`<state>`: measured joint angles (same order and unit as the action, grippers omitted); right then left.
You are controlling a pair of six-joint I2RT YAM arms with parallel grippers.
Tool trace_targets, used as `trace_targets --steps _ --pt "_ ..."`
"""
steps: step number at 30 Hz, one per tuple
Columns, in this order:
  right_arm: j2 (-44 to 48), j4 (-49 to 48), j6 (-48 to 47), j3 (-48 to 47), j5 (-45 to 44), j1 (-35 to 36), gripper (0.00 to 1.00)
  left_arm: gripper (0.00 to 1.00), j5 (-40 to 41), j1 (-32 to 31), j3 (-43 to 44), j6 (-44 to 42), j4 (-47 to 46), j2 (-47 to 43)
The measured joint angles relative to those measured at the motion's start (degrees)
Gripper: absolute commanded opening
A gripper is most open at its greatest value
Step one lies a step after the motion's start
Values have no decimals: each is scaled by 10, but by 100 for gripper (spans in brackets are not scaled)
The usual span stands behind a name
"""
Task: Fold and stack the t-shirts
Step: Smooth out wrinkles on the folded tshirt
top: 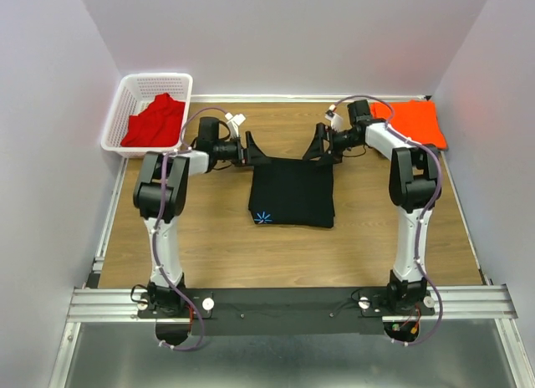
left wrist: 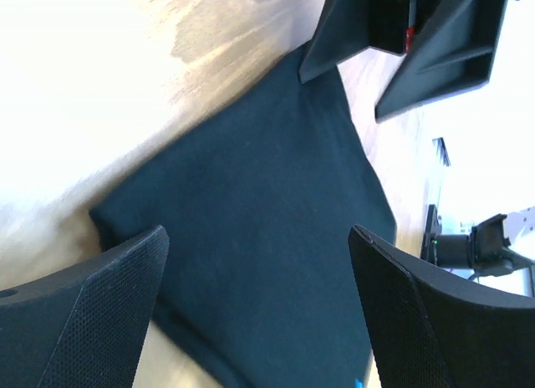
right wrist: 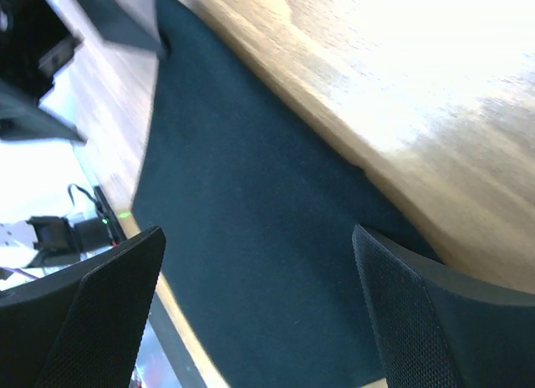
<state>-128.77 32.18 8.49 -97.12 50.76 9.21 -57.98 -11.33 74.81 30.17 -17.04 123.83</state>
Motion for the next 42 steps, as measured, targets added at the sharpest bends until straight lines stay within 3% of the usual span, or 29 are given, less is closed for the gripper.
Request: trace_targets --steps 6,10,13,16,19,22,27,31,37,40,42 --pt "95 -24 74 62 4 -1 100 96 2 -5 -110 15 18 -167" --pt "187 -56 143 146 9 14 100 96 -2 -35 -157 42 -32 -238" --pt "199 -78 172 190 19 40 100 96 -3 -74 -193 70 -63 -214" --pt "141 -88 177 196 31 55 100 96 -4 -93 -192 82 -67 -143" --pt "68 -88 185 195 64 32 100 96 -22 -74 -188 95 -74 -80" --pt "53 -68 174 175 86 4 100 96 -20 -49 -177 79 -67 -80" --pt "53 -40 126 131 55 -33 100 96 -7 -30 -174 23 -23 -105" --pt "86 -30 120 152 59 -38 100 96 3 -50 -201 -10 12 -191" --pt "219 -26 142 267 98 27 100 96 -11 -118 -235 -1 9 -289" --pt "234 -33 143 309 107 75 100 96 -18 -129 -255 3 5 -282" --pt "193 -31 140 341 110 97 100 96 -19 -126 -268 5 9 -242"
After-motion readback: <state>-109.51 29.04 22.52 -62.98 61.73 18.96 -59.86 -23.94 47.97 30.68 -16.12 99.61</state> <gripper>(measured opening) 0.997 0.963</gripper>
